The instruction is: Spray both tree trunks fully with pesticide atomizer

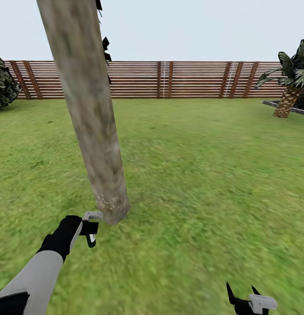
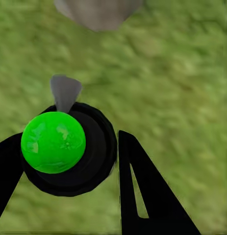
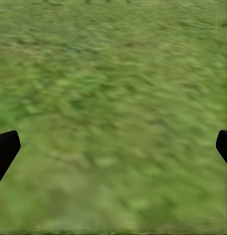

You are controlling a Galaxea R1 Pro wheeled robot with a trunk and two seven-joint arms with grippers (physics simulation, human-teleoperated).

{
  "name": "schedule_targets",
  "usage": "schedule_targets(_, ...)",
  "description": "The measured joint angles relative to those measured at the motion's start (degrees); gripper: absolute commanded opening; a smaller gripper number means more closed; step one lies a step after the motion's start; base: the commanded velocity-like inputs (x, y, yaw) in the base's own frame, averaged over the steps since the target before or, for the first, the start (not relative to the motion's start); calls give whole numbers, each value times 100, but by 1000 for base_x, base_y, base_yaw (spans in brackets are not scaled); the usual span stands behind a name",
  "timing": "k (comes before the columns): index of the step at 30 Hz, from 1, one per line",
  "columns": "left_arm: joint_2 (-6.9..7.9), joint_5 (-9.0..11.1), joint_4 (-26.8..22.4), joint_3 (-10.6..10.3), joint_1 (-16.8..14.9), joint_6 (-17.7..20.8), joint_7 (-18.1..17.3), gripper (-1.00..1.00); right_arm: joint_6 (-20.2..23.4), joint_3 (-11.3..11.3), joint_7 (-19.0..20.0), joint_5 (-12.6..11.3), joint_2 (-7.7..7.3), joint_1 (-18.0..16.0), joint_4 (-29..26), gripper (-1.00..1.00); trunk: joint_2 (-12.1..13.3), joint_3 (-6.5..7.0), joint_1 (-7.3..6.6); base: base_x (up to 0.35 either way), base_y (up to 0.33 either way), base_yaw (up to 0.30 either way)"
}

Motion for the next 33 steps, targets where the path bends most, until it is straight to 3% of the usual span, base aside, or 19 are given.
schedule_targets(7, -113, 39, -13, -25, -8, -9, -7, -100, -3, 0, 0, 0, 0, 0, 0, 100, 0, 0, 0, -127, 0, -4)
schedule_targets(11, -161, 22, -347, -23, -20, 5, -19, -100, 1, 0, 0, 0, 0, 0, 0, 100, 0, 0, 0, -2, 0, 0)
schedule_targets(14, -121, 0, -652, -6, -26, 83, -35, -100, 1, 0, 0, 0, 0, 0, 0, 100, 0, 0, 0, 0, 0, 0)
schedule_targets(20, 17, 20, -728, -10, -23, 177, -44, -100, 2, 0, 0, 0, 0, 0, 0, 100, 0, 0, 0, 0, 0, 0)
schedule_targets(23, -73, 38, -733, -46, -25, 183, -45, -100, 2, 0, 0, 0, 0, 0, 0, 100, 0, 0, 0, -117, 0, 0)
schedule_targets(26, -333, 31, -737, -64, -62, 187, -38, -100, 2, 0, 0, 0, 0, 0, 0, 100, 0, 0, 0, -272, 0, 0)
schedule_targets(28, -418, 13, -738, -66, -72, 184, -36, -100, 2, 0, 0, 0, 0, 0, 0, 100, 0, 0, 0, -91, 0, 0)
schedule_targets(33, -366, -53, -741, -48, -77, 186, -36, -100, 2, 0, 0, 0, 0, 0, 0, 100, 0, 0, 0, -14, 0, 0)
